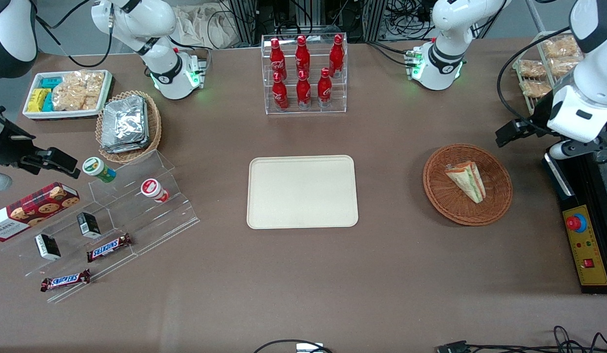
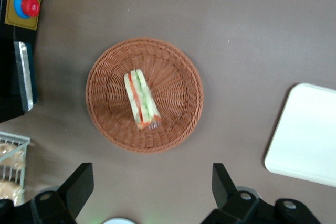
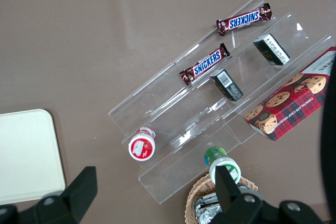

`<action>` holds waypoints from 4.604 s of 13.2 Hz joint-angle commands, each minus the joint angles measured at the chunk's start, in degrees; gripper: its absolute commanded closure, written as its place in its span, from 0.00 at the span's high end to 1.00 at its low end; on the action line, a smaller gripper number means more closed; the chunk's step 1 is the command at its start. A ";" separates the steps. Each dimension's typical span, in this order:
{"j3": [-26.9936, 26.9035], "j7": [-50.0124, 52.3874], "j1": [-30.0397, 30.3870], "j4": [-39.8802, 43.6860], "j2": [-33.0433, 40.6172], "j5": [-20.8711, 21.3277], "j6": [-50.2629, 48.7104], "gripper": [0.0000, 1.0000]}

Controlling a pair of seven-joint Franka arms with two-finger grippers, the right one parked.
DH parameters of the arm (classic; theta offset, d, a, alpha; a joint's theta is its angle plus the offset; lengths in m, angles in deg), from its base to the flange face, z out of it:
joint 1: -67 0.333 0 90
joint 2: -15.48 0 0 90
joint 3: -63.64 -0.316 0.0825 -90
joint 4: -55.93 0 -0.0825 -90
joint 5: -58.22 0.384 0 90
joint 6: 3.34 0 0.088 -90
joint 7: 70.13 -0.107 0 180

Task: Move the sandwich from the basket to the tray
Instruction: 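Move the left gripper down over the wrapped sandwich in the wicker basket, then close the left gripper on the sandwich's upright edge, then lift the sandwich up out of the basket with the left gripper, then carry the sandwich over the cream tray with the left gripper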

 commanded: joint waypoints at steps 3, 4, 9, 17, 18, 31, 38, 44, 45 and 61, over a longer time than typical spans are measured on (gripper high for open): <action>-0.06 1.41 0.65 -19.56 5.49 0.48 18.12 1.00; -0.06 1.76 0.65 -22.99 5.23 0.48 22.50 1.00; -0.15 3.25 0.73 -31.97 -1.44 1.36 37.72 1.00; -4.71 3.34 0.82 -37.96 -11.46 10.85 52.42 1.00; -5.16 3.26 0.73 -37.87 -12.86 11.12 53.65 1.00; -4.90 5.10 -0.06 -36.74 -12.28 11.12 52.89 0.16; -0.07 3.44 -0.14 -11.92 -4.79 6.31 10.49 0.17; 9.40 3.08 -0.14 9.49 -7.43 3.56 -7.77 0.17; 12.13 2.64 -0.14 10.28 -7.60 3.56 -8.38 0.18; 24.63 32.50 -24.83 9.15 -44.50 37.72 17.18 0.25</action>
